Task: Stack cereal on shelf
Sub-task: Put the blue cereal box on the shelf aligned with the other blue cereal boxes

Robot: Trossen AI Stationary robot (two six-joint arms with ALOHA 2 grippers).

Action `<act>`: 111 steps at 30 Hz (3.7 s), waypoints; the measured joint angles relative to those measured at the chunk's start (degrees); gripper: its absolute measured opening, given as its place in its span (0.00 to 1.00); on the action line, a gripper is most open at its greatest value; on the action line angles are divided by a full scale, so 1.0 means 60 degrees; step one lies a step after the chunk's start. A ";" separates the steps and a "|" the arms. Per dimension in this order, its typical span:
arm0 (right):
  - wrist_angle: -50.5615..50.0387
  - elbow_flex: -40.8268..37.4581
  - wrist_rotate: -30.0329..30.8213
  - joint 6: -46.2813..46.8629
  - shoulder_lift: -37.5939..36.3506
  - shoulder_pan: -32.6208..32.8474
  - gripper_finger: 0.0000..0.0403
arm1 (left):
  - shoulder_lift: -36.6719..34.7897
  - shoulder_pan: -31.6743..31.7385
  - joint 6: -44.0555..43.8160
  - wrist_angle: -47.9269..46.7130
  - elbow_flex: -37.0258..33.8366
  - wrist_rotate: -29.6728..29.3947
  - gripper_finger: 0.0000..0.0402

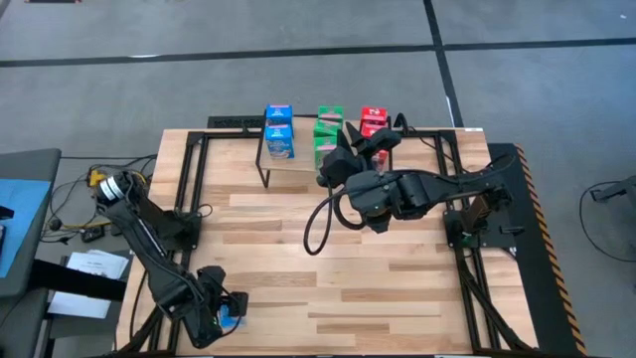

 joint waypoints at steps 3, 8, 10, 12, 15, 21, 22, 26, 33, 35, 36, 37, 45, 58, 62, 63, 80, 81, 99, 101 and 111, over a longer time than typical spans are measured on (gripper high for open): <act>0.0000 0.0000 -0.0001 -0.0004 0.0000 0.0000 0.33 | 0.0199 0.0062 0.0000 0.0202 0.0004 0.0022 0.76; 0.0000 0.0000 0.0000 -0.0004 0.0000 -0.0004 0.33 | 0.0483 0.0079 0.0119 0.0282 0.0004 0.0071 0.76; 0.0000 0.0000 0.0000 -0.0007 0.0000 -0.0004 0.33 | 0.0523 0.0068 0.0187 0.0286 0.0004 0.0096 0.76; 0.0000 0.0000 -0.0001 -0.0004 0.0000 -0.0004 0.33 | 0.0523 0.0071 0.0197 0.0286 0.0004 0.0113 0.76; 0.0000 0.0000 0.0000 -0.0007 0.0000 -0.0004 0.33 | 0.0523 0.0074 0.0210 0.0282 0.0004 0.0113 0.76; 0.0001 0.0000 -0.0001 -0.0011 0.0000 -0.0004 0.33 | 0.0523 0.0079 0.0224 0.0275 0.0004 0.0178 0.71; 0.0002 0.0000 0.0000 -0.0011 0.0000 -0.0004 0.33 | 0.0523 0.0079 0.0265 0.0278 0.0004 0.0182 0.69; 0.0003 0.0000 0.0000 -0.0012 0.0000 -0.0004 0.33 | 0.0523 0.0079 0.0510 0.0289 0.0004 0.0129 0.57; 0.0002 0.0000 -0.0003 -0.0025 0.0002 -0.0004 0.33 | 0.0523 0.0079 0.0680 0.0297 0.0004 0.0029 0.45; 0.0001 0.0000 -0.0003 -0.0025 0.0002 -0.0004 0.33 | 0.0523 0.0079 0.0757 0.0304 0.0004 0.0087 0.44; 0.0000 0.0000 -0.0003 -0.0025 0.0000 -0.0004 0.33 | 0.0523 0.0079 0.0785 0.0305 0.0004 0.0102 0.44; 0.0001 0.0000 -0.0003 -0.0025 0.0001 -0.0004 0.33 | 0.0522 0.0079 0.0836 0.0319 0.0004 0.0102 0.44; 0.0000 0.0000 -0.0007 -0.0022 0.0002 -0.0004 0.33 | 0.0035 0.0253 0.1627 0.0493 0.0004 -0.0143 0.44; 0.0001 0.0000 -0.0011 -0.0018 0.0004 -0.0004 0.33 | -0.1320 0.1752 0.5452 0.0420 0.0007 -0.1328 0.45; 0.0000 0.0000 -0.0011 -0.0018 0.0004 -0.0004 0.33 | -0.1885 0.2483 0.6995 0.0313 0.0007 -0.1574 0.45; 0.0000 0.0000 -0.0011 -0.0018 0.0004 -0.0004 0.33 | -0.2038 0.2679 0.7393 0.0236 0.0007 -0.1576 0.45; 0.0003 0.0000 -0.0007 -0.0012 0.0004 -0.0018 0.33 | -0.4927 0.6367 1.4904 0.0192 0.0007 -0.1254 0.45; 0.0003 0.0000 -0.0007 -0.0011 0.0004 -0.0018 0.33 | -0.5067 0.6598 1.5307 0.0202 0.0007 -0.1212 0.45; 0.0003 0.0000 -0.0007 0.2093 0.0004 -0.0011 0.33 | -0.5709 0.9764 2.2165 0.0972 0.0007 -0.0295 0.45; 0.0003 0.0000 -0.0007 0.2526 0.0004 -0.0010 0.33 | -0.5708 0.9965 2.2617 0.1115 0.0007 -0.0299 0.45; 0.0003 0.0000 -0.0012 0.3906 0.0004 -0.0006 0.33 | -0.5707 1.0596 2.4690 0.2040 0.0007 -0.0306 0.45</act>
